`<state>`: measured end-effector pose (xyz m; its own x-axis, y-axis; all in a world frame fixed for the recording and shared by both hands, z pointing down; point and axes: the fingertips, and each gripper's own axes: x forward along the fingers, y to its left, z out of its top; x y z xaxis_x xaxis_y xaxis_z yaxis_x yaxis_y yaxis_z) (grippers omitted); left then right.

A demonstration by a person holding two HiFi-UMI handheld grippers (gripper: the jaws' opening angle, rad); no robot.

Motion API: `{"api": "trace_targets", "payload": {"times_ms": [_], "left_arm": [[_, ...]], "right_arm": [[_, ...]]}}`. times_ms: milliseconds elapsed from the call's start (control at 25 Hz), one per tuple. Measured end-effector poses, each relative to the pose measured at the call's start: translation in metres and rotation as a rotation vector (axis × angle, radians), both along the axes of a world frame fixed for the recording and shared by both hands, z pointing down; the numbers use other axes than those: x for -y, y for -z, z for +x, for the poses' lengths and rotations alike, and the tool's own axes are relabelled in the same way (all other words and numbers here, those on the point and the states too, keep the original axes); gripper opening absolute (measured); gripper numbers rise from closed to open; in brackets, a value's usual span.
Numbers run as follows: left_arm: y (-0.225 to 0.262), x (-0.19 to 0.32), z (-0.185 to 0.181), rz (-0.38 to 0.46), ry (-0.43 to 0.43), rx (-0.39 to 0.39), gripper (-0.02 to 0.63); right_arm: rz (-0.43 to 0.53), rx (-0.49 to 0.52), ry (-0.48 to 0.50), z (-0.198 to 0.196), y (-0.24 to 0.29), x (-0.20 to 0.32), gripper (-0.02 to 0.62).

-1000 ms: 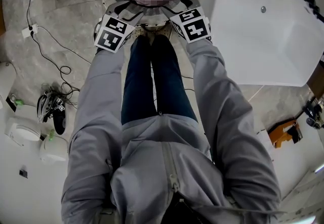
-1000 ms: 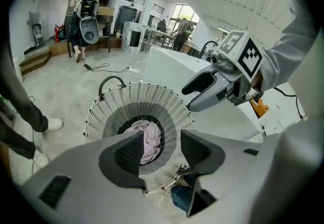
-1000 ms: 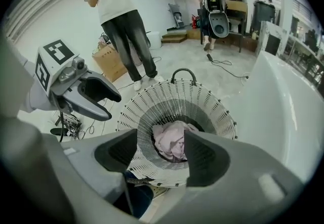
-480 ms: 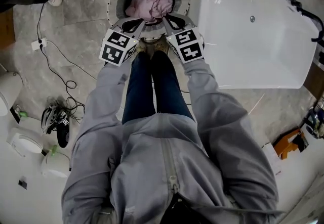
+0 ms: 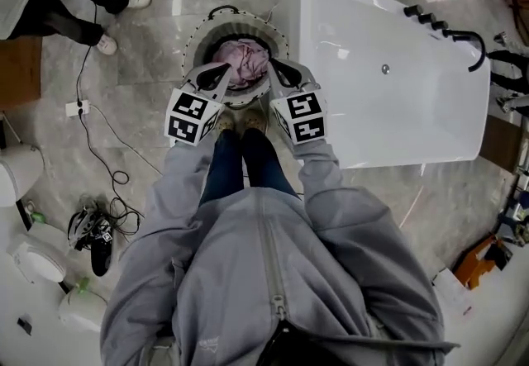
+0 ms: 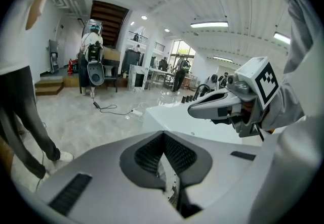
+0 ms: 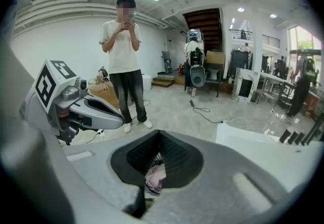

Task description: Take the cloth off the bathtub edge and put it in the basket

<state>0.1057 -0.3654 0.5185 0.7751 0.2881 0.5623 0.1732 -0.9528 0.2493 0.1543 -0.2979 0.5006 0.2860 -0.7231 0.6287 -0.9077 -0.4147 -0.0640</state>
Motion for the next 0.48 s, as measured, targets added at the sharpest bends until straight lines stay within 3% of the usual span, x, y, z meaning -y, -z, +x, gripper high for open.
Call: {"api": "trace_targets", "payload": {"times_ms": [480], "left_arm": [[0.137,-0.005,-0.002,0.107,0.07,-0.216,0.006]], "right_arm": [[0.166,-0.195,-0.045,0.003,0.145,-0.017,0.005]]}}
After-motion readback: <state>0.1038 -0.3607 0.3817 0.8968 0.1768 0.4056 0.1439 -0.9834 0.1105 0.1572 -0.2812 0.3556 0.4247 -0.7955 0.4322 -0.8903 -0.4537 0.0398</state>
